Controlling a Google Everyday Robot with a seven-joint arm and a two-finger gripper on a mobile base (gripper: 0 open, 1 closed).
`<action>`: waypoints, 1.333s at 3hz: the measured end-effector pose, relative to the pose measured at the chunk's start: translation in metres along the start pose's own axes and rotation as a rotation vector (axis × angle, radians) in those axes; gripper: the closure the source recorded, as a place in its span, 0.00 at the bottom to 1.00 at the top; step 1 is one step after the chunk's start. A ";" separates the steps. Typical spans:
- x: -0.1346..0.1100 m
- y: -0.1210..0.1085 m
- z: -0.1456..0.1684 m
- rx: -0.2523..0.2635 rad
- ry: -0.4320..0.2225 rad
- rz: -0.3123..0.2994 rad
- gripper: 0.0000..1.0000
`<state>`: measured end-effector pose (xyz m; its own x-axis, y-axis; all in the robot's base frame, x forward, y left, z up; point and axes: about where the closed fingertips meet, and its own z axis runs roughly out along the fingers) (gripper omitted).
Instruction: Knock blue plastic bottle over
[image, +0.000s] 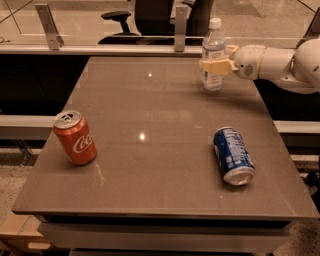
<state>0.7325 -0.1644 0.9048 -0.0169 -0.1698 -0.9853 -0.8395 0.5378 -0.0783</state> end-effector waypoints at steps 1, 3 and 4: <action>-0.003 -0.002 -0.014 0.017 0.077 -0.021 1.00; -0.019 -0.006 -0.050 0.068 0.301 -0.079 1.00; -0.027 -0.013 -0.066 0.096 0.408 -0.102 1.00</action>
Offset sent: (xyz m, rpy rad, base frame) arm -0.0292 -0.0453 0.0264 -0.3299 0.1039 -0.0699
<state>0.7080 -0.2214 0.9420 -0.1659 -0.5287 -0.8325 -0.7940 0.5722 -0.2052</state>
